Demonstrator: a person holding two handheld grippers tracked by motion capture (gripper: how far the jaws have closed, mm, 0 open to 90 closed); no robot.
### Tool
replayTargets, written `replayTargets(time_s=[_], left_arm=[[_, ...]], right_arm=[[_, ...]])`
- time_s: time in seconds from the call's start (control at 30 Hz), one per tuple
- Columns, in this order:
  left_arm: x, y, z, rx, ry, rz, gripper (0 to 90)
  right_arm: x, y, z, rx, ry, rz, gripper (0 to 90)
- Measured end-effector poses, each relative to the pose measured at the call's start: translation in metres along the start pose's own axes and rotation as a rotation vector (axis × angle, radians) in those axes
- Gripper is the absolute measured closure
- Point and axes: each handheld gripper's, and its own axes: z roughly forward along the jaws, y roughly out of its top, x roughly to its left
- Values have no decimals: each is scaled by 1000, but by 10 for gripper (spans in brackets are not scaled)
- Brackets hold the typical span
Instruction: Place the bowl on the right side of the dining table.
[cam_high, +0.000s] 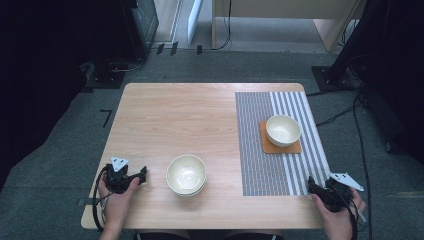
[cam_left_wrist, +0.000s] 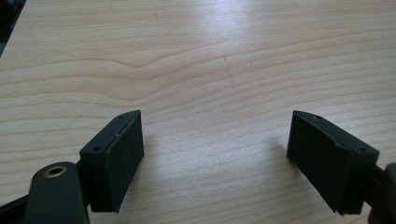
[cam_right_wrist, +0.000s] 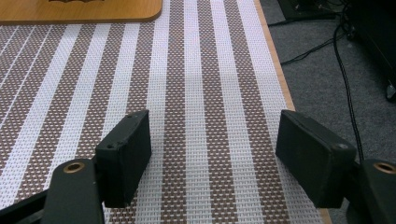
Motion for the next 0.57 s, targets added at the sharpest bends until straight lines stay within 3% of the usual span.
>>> replayTargets(time_s=[0.13, 0.23, 0.43, 0.57], left_arm=[[0, 0, 0, 0, 0, 0, 182], [0, 0, 0, 0, 0, -1, 182], [0, 0, 0, 0, 0, 0, 182], [0, 0, 0, 0, 0, 0, 182]], right_arm=[[1, 0, -1, 0, -10, 8, 269], [1, 0, 0, 6, -19, 24, 194], [1, 0, 0, 8, -18, 22, 192], [4, 0, 1, 23, -4, 8, 114]])
